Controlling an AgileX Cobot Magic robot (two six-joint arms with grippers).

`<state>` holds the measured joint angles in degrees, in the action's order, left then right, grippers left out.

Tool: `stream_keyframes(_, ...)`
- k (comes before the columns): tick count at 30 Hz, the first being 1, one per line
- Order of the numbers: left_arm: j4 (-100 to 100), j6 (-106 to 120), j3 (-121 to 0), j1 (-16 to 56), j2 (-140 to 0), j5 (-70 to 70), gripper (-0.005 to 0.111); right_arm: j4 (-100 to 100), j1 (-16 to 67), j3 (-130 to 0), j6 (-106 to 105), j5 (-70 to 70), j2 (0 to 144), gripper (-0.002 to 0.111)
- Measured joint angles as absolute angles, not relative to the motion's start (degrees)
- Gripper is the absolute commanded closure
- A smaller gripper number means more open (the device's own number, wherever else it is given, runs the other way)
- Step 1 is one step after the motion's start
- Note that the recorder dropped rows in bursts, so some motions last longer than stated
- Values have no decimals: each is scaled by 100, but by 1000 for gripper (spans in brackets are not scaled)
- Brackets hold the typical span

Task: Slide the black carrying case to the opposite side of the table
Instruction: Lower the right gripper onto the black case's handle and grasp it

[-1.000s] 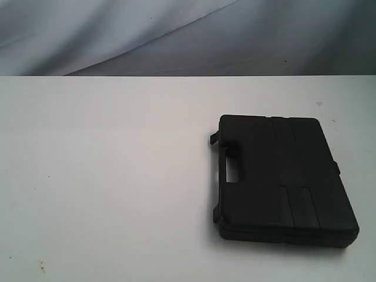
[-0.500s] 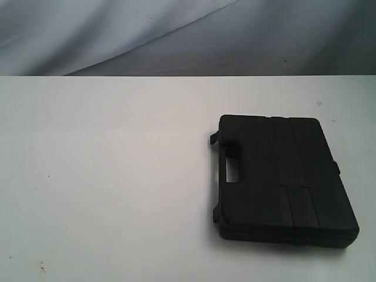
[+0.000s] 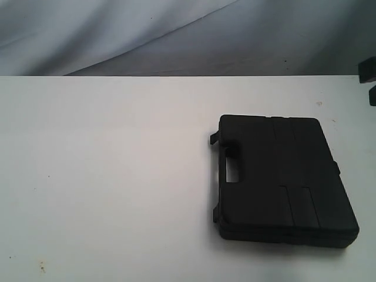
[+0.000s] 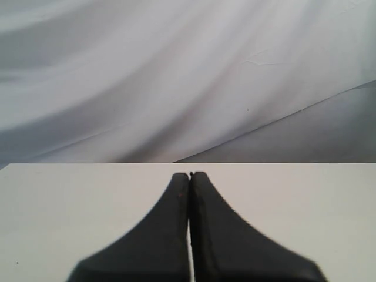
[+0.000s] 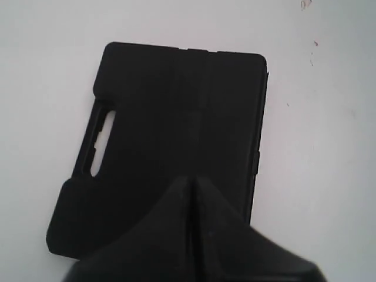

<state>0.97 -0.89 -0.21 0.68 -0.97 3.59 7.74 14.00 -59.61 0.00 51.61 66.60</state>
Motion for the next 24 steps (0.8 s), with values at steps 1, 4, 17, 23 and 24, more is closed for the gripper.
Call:
stream_keyframes(1, 97, -89, -21, 68, -97, 359, 107, 639, 1491, -6005, 112, 5203, 6749, 108)
stream_keyframes(4, 97, -89, -21, 68, -97, 359, 107, 347, 1846, -6100, 417, 5280, 6996, 108)
stream_keyframes(17, 97, -89, -21, 68, -97, 359, 107, 84, 3102, -6789, 1658, 5361, 8493, 108)
stream_keyframes(23, 97, -89, -21, 68, -97, 359, 107, 71, 3465, -7404, 1929, 5423, 9251, 108)
stream_keyframes(24, 97, -89, -21, 68, -97, 359, 107, 71, 3517, -7505, 1944, 5423, 9385, 108)
